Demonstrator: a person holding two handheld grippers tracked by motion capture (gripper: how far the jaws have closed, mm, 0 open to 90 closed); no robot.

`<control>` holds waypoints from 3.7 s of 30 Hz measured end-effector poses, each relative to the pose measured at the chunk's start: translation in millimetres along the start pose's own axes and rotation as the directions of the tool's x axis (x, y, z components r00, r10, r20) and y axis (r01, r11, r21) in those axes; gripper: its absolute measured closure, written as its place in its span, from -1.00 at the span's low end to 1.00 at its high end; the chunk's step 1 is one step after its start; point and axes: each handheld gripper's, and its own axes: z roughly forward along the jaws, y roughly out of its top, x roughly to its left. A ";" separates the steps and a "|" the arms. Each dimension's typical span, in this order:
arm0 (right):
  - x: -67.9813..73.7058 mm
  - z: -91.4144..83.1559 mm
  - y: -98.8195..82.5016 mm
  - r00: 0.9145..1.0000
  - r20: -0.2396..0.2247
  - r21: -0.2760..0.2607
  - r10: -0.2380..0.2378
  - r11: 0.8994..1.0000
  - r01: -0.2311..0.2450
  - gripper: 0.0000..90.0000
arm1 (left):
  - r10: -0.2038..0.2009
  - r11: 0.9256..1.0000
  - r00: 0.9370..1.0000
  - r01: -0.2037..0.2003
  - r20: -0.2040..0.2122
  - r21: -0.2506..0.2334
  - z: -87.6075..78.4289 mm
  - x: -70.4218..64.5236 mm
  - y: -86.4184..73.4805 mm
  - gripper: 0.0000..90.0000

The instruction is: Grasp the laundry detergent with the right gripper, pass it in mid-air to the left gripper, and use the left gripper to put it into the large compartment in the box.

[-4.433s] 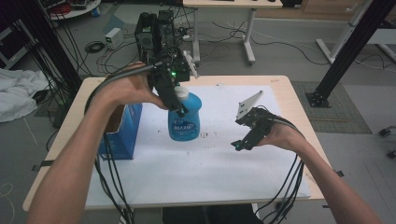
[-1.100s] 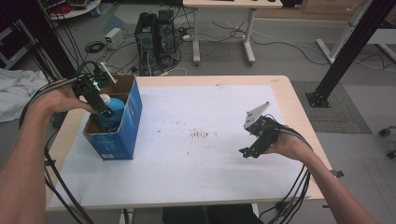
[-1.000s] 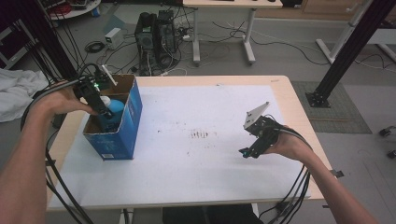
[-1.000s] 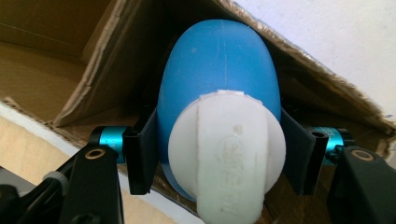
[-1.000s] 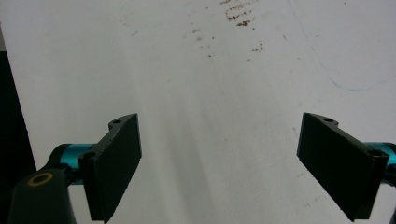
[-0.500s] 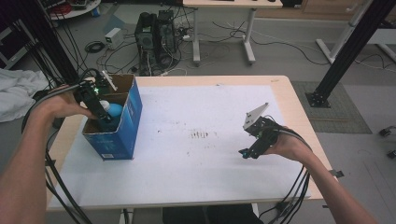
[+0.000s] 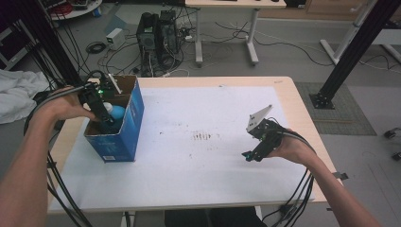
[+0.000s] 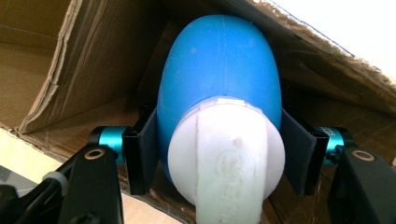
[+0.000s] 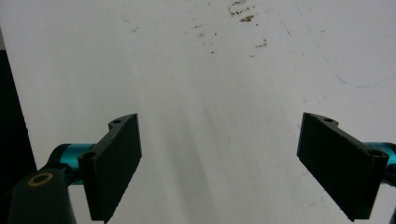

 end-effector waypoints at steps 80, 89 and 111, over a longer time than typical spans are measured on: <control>7.7 -6.3 -1.3 1.000 -0.006 0.019 0.030 0.999 -0.030 -0.71 | 0.102 0.987 0.989 -0.114 -0.107 -0.113 -81.6 -40.1 46.4 -0.46; 7.8 -6.1 -1.6 1.000 -0.003 0.019 0.023 1.000 -0.023 -0.71 | 0.197 0.968 0.976 -0.209 -0.098 -0.141 -74.8 -68.2 81.0 -0.55; 3.7 -21.6 -1.0 0.999 0.045 -0.005 0.011 1.000 -0.011 -0.71 | 0.350 0.934 0.937 -0.349 -0.001 -0.069 14.9 -127.0 136.7 -0.64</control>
